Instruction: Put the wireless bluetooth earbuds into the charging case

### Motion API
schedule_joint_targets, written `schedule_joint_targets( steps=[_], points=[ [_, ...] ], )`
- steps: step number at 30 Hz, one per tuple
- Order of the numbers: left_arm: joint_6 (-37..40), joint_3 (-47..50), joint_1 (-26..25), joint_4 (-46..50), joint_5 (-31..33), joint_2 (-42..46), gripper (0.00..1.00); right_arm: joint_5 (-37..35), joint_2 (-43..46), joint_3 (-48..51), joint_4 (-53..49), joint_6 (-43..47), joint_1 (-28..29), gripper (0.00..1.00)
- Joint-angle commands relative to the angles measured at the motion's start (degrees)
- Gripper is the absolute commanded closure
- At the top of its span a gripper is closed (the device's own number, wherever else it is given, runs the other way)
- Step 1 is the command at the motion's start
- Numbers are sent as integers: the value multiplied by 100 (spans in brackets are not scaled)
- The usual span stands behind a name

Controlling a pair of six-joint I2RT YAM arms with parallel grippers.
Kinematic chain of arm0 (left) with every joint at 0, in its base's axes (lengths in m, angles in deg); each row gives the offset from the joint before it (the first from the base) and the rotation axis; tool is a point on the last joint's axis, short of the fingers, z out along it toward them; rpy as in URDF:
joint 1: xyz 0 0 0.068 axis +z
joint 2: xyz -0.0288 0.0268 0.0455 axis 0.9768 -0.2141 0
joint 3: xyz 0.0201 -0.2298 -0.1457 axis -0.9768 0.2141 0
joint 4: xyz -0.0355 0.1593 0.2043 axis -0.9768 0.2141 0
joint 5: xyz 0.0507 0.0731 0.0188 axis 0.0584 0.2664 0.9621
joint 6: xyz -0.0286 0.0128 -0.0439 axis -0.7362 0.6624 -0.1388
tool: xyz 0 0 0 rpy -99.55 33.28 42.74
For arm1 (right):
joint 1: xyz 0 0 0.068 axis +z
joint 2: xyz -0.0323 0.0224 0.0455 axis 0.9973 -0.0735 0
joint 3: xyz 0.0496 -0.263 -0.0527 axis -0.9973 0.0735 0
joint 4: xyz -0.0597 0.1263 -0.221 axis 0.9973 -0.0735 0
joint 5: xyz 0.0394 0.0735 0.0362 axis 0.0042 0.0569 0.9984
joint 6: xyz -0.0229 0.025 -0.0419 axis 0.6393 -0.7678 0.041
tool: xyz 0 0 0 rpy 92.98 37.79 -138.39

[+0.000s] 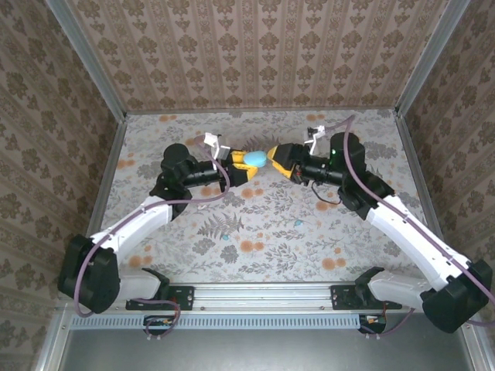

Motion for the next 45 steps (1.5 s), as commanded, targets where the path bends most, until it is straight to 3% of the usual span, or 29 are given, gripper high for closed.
schedule_joint_targets(
  steps=[1,3,7,11,18,25,33,39,45],
  points=[
    [492,-57,73,668,-74,316,77,-319,277,-793,-1709,1994,-11,48],
    [755,-119,101,1079,-124,444,78,-702,195,-1315,-2737,3145,119,48],
    [977,-98,163,1350,-224,638,80,-1004,73,-1705,-3561,4605,310,42],
    [1107,-89,217,1547,-426,751,80,-982,117,-1659,-3593,5736,405,34],
    [1230,-7,227,1613,-736,935,79,-73,22,-1449,-3046,6993,430,22],
    [1521,-27,227,2093,-849,1103,78,316,-434,-1685,-2966,7534,585,20],
    [1502,32,225,2021,-942,1132,79,608,-1008,-2082,-3037,7626,745,31],
    [1442,43,227,1969,-1032,1127,80,524,-1221,-2193,-2924,7419,765,35],
    [1372,60,226,1960,-1096,1125,80,-39,-1336,-2388,-2859,6983,766,39]
  ],
)
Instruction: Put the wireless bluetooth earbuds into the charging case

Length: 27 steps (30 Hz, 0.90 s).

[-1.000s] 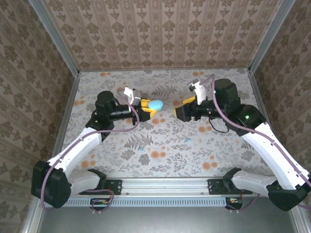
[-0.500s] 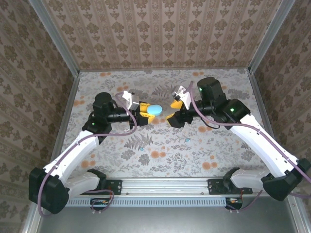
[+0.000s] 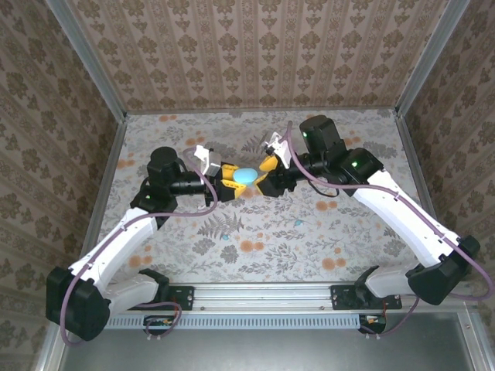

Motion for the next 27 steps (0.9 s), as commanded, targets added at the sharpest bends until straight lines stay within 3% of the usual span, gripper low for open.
schedule_joint_targets(
  steps=[1,18,27],
  points=[
    [-8,67,-7,-51,-254,96,80,-320,-72,-275,208,-279,26,39],
    [-171,145,-60,-199,-299,89,81,-906,-148,-433,482,-973,-9,40],
    [-269,102,-47,-185,-358,54,81,747,250,143,593,-142,-42,24]
  ],
)
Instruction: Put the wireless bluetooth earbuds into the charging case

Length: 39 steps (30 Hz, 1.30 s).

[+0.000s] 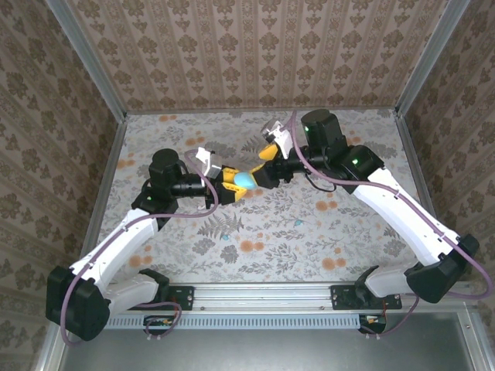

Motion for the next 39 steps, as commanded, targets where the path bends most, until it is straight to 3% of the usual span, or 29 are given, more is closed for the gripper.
schedule_joint_targets(
  steps=[1,12,39],
  points=[
    [-111,-41,-1,-147,-258,45,81,814,305,288,149,454,-14,23],
    [-217,-134,-6,-43,-395,91,81,882,-28,-105,-467,1236,13,24],
    [-252,-288,-1,31,-501,23,81,571,-419,-173,-506,1274,147,29]
  ],
)
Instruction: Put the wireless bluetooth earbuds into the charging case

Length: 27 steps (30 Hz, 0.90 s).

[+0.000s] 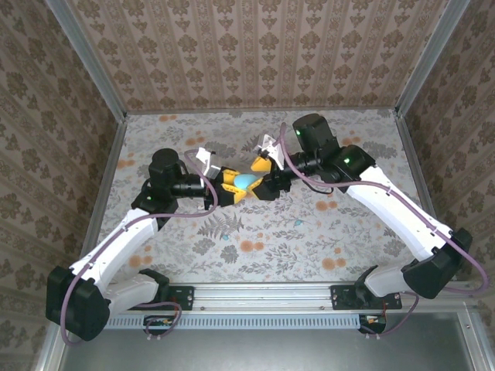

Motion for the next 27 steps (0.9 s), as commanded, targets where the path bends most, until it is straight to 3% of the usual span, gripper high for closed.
schedule_joint_targets(
  steps=[1,8,19,27],
  points=[
    [-84,-258,-9,9,-243,29,81,-63,-137,-162,-144,65,40,29],
    [-84,-257,-14,40,-256,54,81,-184,-191,-212,-172,-46,40,31],
    [-52,-217,-84,69,-300,91,81,-1189,-432,-683,-167,-878,-121,36],
    [21,-103,-93,86,-231,185,82,-1336,-436,-745,67,-1626,-403,36]
  ],
)
